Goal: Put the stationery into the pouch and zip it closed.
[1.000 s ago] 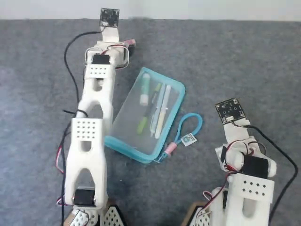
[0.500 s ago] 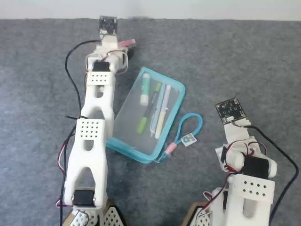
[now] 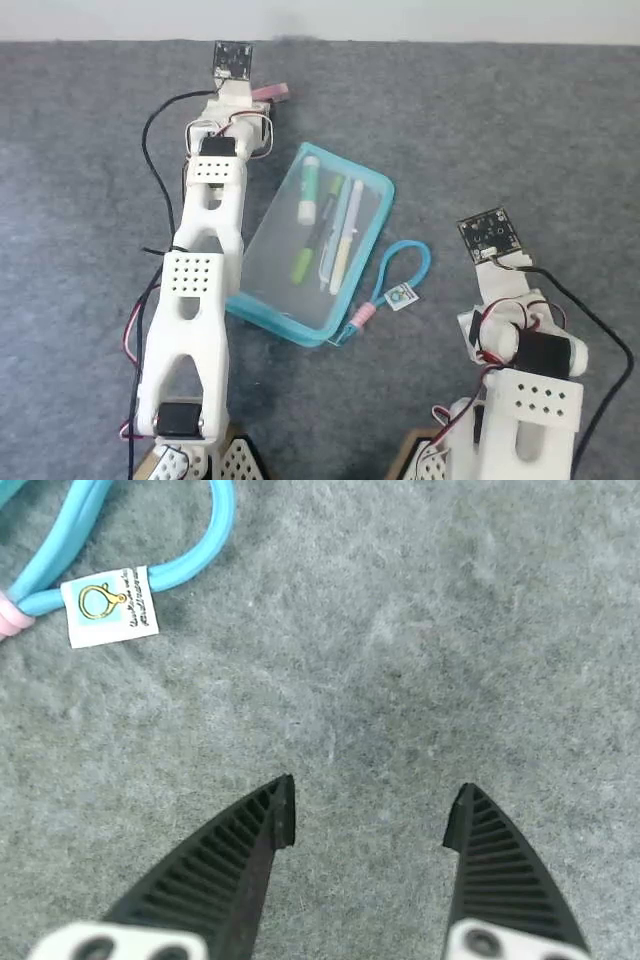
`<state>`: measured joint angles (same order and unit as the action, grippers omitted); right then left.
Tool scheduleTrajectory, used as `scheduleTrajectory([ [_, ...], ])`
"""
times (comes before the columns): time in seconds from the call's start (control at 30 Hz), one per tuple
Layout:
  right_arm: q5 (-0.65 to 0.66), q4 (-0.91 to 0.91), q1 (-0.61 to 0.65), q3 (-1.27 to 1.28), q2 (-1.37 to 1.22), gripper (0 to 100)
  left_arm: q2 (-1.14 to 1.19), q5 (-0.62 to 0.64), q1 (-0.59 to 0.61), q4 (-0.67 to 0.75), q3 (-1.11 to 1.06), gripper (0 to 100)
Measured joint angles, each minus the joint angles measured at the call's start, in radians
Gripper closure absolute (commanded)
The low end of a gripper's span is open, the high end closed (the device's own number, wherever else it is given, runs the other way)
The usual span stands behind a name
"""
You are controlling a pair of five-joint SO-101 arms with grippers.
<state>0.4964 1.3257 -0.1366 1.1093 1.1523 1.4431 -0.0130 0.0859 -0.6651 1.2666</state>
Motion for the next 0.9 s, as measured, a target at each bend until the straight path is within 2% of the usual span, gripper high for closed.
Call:
scheduleTrajectory([
  [0.13,0.002,0.000,0.000,0.000,0.000,75.3,0.000,-0.075,-0.005,0.000,0.000,92],
  [0.57,0.002,0.000,-0.002,0.000,0.000,75.3,0.000,-0.084,-0.012,-0.035,0.000,92],
  [0.8,0.005,0.000,0.000,0.000,0.000,75.3,0.012,0.018,-0.012,0.215,0.003,92],
  [0.9,0.005,0.000,0.000,0.000,0.000,75.3,0.037,0.020,-0.023,0.236,0.002,92],
])
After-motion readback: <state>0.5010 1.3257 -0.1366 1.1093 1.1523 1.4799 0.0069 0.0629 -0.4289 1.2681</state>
